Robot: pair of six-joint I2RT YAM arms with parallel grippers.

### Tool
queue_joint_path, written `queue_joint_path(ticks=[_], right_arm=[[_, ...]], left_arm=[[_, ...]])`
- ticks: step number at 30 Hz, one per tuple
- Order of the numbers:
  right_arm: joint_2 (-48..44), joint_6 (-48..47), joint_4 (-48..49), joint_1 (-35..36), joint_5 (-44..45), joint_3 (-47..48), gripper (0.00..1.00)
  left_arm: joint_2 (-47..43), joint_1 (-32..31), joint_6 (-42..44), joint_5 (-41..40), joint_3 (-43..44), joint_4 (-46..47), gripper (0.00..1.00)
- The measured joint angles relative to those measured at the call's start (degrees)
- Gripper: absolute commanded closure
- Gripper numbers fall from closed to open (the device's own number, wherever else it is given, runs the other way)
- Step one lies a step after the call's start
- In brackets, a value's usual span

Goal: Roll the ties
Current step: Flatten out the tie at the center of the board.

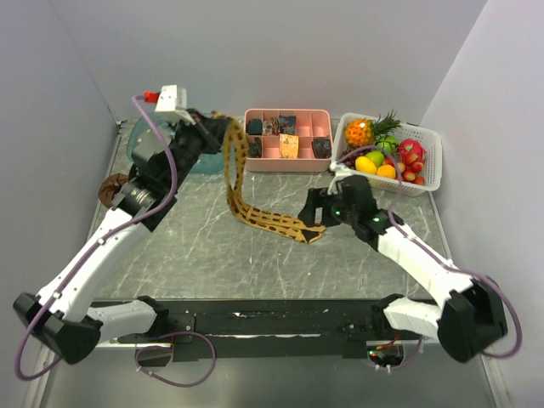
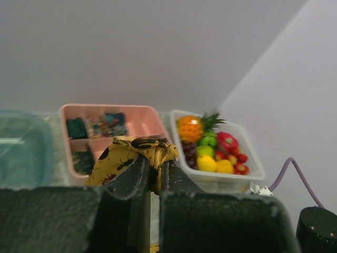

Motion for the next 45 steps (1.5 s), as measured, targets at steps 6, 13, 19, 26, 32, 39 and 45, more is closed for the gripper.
queue_joint_path(ticks=[6, 13, 19, 26, 32, 39, 45], right_arm=[[11.82, -0.11, 0.11, 5.49, 3.58, 0.79, 0.52], [23.54, 0.68, 0.28, 9.11, 7.63, 5.46, 0.83], [30.08, 1.88, -0.85, 9.07, 11.47, 8.04, 0.98], [33.75, 2.16, -2.86, 9.07, 13.92, 10.27, 1.0], [33.83, 2.12, -6.1, 9.07, 16.28, 11.04, 1.0], [34.05, 2.14, -9.94, 8.39, 18.18, 12.02, 1.0], [33.51, 2.34, -14.12, 5.97, 18.75, 12.24, 1.0]], left_arm=[[-5.31, 2.84, -0.13, -7.89, -7.63, -2.67, 0.99], [-8.98, 6.88, -1.38, -13.03, -16.13, -5.7, 0.96], [-9.27, 11.54, -3.13, -13.44, -19.02, -7.58, 0.91], [-7.98, 16.31, -5.6, -13.44, -20.55, -9.11, 0.77], [-7.19, 19.65, -7.69, -13.88, -20.72, -10.82, 0.52], [-7.1, 24.5, -10.43, -13.73, -23.15, -12.11, 0.21], [-6.49, 27.41, -11.04, -12.66, -23.5, -13.05, 0.11]])
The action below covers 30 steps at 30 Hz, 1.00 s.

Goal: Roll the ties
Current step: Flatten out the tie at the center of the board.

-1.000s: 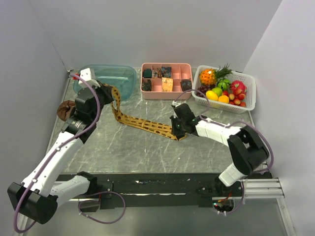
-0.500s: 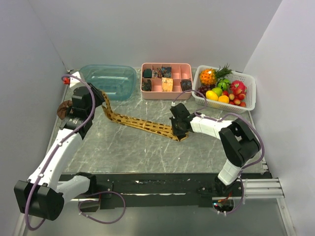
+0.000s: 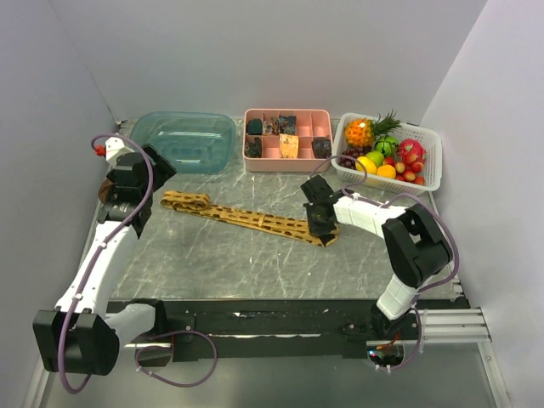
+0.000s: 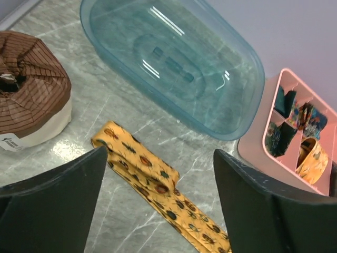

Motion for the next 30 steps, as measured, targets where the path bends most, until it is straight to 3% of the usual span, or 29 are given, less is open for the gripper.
queue_joint_path(ticks=[8, 17, 25, 30], right_arm=[[-0.02, -0.15, -10.97, -3.02, 4.98, 2.05, 1.0], [-1.03, -0.37, -16.96, -6.93, 9.44, 2.12, 1.0], [-10.97, -0.48, -15.69, -3.23, 5.97, 2.99, 1.0], [-5.07, -0.44, -15.06, -0.37, 4.37, 6.32, 1.0]], left_arm=[[2.84, 0.13, 0.66, 5.86, 0.0, 0.0, 0.09], [0.74, -0.42, 1.25, 13.11, -4.37, 5.25, 0.09], [0.7, -2.82, 1.55, 15.43, -5.92, 6.69, 0.09], [1.05, -2.8, 1.55, 15.74, -5.95, 7.04, 0.09]])
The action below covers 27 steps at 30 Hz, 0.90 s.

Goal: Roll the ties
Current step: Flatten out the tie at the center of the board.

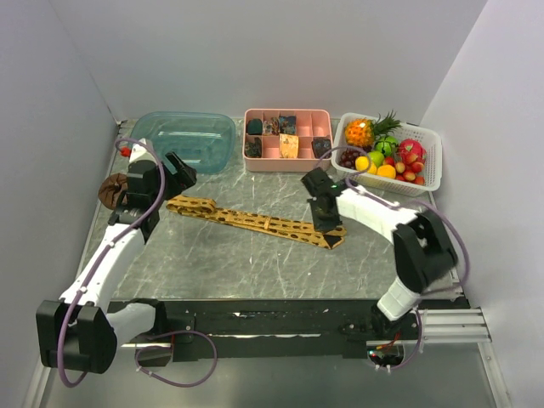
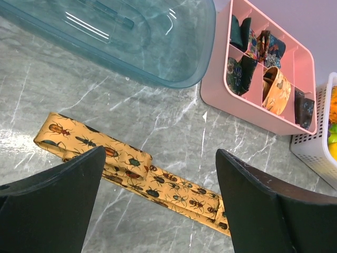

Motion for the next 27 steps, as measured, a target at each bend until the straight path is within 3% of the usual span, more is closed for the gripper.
queue_joint_path(ticks=[5, 12, 15, 19, 21, 22, 24, 27], right_arm=[[8.76, 0.28, 0.33, 3.17, -0.92, 1.42, 1.0], [13.6, 0.48, -2.01, 3.96, 0.57, 4.98, 1.0], [14.32, 0.52, -3.08, 3.96, 0.85, 5.84, 1.0], [14.38, 0.72, -3.48, 3.3, 0.9, 5.73, 1.0], [14.29, 0.85, -3.74, 2.29, 0.85, 5.38, 1.0], [14.16, 0.85, -3.89, 1.7, 0.85, 5.16, 1.0], [13.68, 0.85, -4.2, 0.24, 0.92, 4.48, 1.0], [13.42, 0.83, -5.46, -1.75, 1.42, 3.89, 1.0]], left_arm=[[0.79, -0.13, 0.02, 0.68, 0.0, 0.44, 0.06], [0.81, -0.72, 0.63, 2.19, -0.11, 1.6, 0.04], [0.9, -1.95, 1.01, 2.91, -0.57, 2.56, 0.1], [2.69, -5.31, 1.92, 3.76, -0.92, 3.72, 0.34], [4.68, -7.76, 2.25, 4.26, -1.2, 5.2, 0.56], [5.46, -8.66, 1.99, 4.55, -1.36, 5.77, 0.8], [7.67, -10.99, 2.25, 5.2, -1.77, 6.73, 0.99], [10.78, -13.73, 2.21, 5.79, -1.88, 8.0, 0.99]])
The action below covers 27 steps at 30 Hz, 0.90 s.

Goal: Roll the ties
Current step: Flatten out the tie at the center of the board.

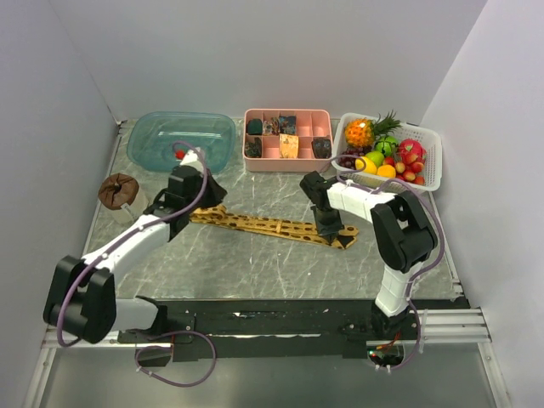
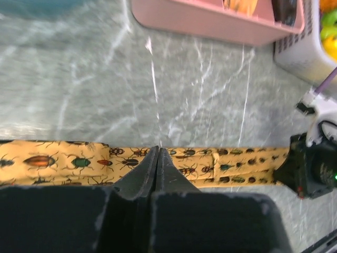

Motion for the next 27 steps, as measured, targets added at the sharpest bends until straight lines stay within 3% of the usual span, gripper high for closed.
queue_joint_path(ticks=[14, 27], right_arm=[[0.02, -0.61, -2.73, -2.51, 1.51, -0.35, 1.0], [0.02, -1.18, -2.75, -2.51, 1.49, -0.35, 1.0]], left_arm=[[12.09, -11.41, -1.51, -5.2, -1.75, 4.61, 0.99], [13.03, -9.68, -4.94, -21.18, -4.96, 2.78, 0.99]])
